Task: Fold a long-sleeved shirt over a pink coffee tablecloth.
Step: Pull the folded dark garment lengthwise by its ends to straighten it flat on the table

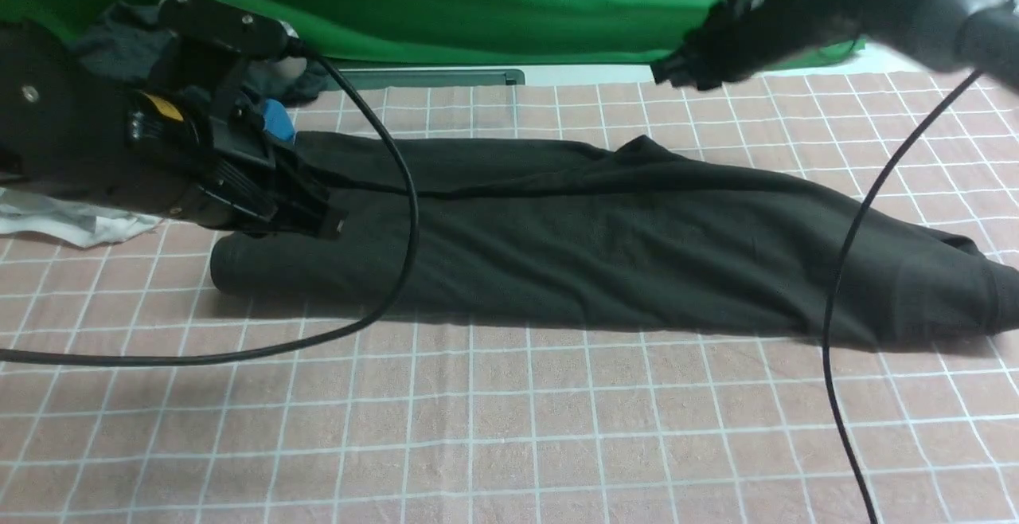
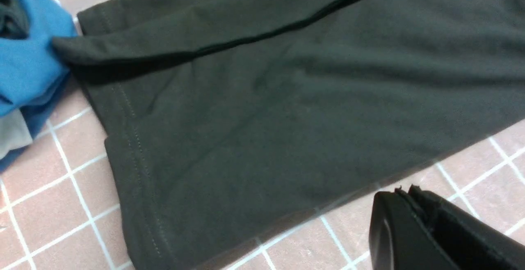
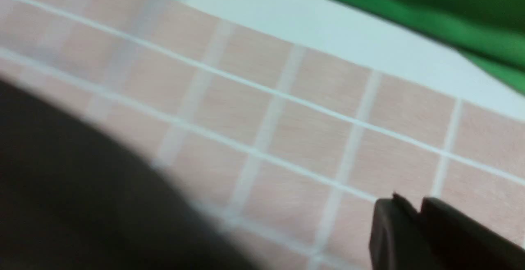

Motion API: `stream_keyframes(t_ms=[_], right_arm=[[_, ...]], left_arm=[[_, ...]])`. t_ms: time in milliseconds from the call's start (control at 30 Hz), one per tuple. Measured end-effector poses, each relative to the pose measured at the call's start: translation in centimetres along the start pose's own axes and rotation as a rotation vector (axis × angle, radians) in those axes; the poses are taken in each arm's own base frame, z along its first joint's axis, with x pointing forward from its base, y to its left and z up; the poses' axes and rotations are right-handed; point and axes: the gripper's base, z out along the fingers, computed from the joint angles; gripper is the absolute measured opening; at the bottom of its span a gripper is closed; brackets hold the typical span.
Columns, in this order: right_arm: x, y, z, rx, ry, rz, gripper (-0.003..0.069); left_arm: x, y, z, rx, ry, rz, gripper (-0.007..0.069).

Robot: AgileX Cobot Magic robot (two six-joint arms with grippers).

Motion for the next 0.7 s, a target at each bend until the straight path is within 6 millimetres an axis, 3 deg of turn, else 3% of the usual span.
stream_keyframes(t_ms=[33, 100, 200, 300, 500, 700], right_arm=[[-0.4, 2.1, -1.1, -0.078, 0.04, -0.054, 0.0067], [-0.2, 6.1, -1.5, -0.21, 0.129, -0.141, 0.0043], [0.9, 9.9, 0.3, -0.296, 0.205, -0.223, 0.002], [2.4, 12.0, 3.0, -0.327, 0.25, -0.251, 0.0019], [4.0, 11.1, 6.8, -0.275, 0.224, -0.216, 0.0019], [3.0, 8.5, 7.9, -0.158, 0.069, -0.142, 0.0019]], left_arm=[[0.0, 0.1, 0.2, -0.007, 0.003, -0.022, 0.0015], [0.1, 0.2, 0.3, -0.022, 0.005, -0.063, 0.0015], [0.0, 0.3, 0.3, -0.033, 0.0, -0.084, 0.0015], [0.1, 0.4, 0.3, -0.036, 0.004, -0.085, 0.0015], [0.3, 0.3, 0.3, -0.033, 0.025, -0.079, 0.0015], [0.3, 0.3, 0.3, -0.032, 0.026, -0.08, 0.0015]])
